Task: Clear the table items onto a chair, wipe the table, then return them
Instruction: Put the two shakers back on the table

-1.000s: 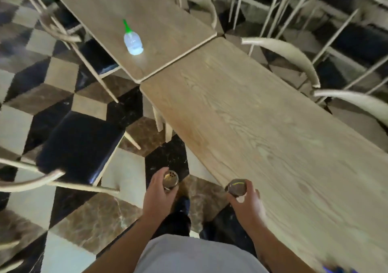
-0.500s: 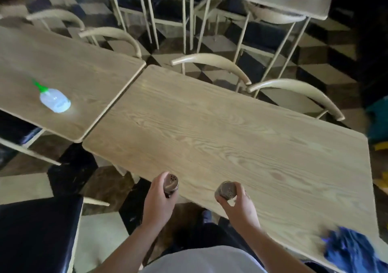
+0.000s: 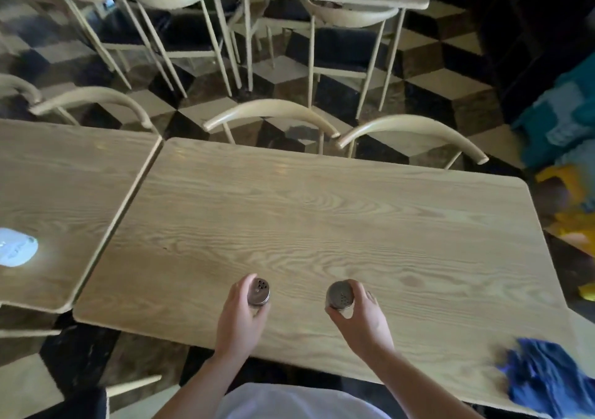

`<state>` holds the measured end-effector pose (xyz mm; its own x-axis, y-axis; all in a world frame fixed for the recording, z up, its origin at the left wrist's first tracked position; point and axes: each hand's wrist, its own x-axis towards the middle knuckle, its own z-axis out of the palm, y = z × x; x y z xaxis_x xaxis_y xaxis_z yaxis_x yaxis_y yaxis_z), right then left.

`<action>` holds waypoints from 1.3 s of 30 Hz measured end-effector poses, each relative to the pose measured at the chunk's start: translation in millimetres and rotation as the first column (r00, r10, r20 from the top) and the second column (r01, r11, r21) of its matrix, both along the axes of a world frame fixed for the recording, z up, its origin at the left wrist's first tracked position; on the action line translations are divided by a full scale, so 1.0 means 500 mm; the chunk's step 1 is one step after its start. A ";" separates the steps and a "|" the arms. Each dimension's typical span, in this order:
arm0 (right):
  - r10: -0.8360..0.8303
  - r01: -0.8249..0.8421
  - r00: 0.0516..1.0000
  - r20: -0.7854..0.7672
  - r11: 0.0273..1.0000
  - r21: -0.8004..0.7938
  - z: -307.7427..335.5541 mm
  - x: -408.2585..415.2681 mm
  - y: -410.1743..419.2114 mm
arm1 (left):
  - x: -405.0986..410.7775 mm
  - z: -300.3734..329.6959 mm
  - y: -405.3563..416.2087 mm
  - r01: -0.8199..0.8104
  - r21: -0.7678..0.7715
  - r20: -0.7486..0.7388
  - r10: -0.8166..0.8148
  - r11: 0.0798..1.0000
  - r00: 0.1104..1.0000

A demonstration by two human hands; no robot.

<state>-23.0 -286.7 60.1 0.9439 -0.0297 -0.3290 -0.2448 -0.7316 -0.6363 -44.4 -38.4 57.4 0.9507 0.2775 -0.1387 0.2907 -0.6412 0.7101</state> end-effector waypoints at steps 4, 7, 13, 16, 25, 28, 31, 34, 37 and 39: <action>-0.027 0.028 0.999 -0.016 0.999 0.017 -0.001 0.035 0.037 | 0.059 -0.004 0.024 0.037 0.004 -0.008 -0.037 0.999 0.999; -0.067 0.067 0.998 -0.017 0.997 0.025 -0.010 0.057 0.079 | 0.100 -0.012 0.057 0.087 0.014 -0.005 -0.087 0.996 0.996; -0.138 0.138 0.990 -0.036 0.990 0.000 -0.018 0.100 0.169 | 0.165 -0.035 0.144 0.177 0.013 0.015 -0.177 0.984 0.984; -0.126 0.125 0.990 -0.064 0.992 -0.016 -0.030 0.129 0.210 | 0.205 -0.055 0.181 0.198 0.019 0.010 -0.198 0.980 0.980; -0.071 0.073 0.994 -0.083 0.997 0.023 -0.083 0.205 0.305 | 0.279 -0.082 0.219 0.166 0.010 -0.024 -0.166 0.986 0.986; -0.044 0.046 0.997 -0.069 0.999 0.026 -0.090 0.228 0.323 | 0.288 -0.086 0.218 0.169 0.011 -0.033 -0.169 0.986 0.985; 0.000 0.001 0.999 -0.052 1.000 0.018 -0.093 0.252 0.332 | 0.309 -0.093 0.218 0.146 0.008 -0.060 -0.145 0.989 0.988; 0.023 -0.023 0.998 -0.059 1.000 0.005 -0.096 0.272 0.340 | 0.331 -0.099 0.223 0.136 0.022 -0.075 -0.134 0.991 0.988; 0.049 -0.049 0.997 -0.059 0.999 0.004 -0.100 0.287 0.353 | 0.341 -0.113 0.233 0.140 0.018 -0.070 -0.139 0.990 0.988; 0.070 -0.069 0.996 -0.052 0.998 0.012 -0.102 0.294 0.365 | 0.340 -0.125 0.241 0.164 0.026 -0.062 -0.162 0.986 0.985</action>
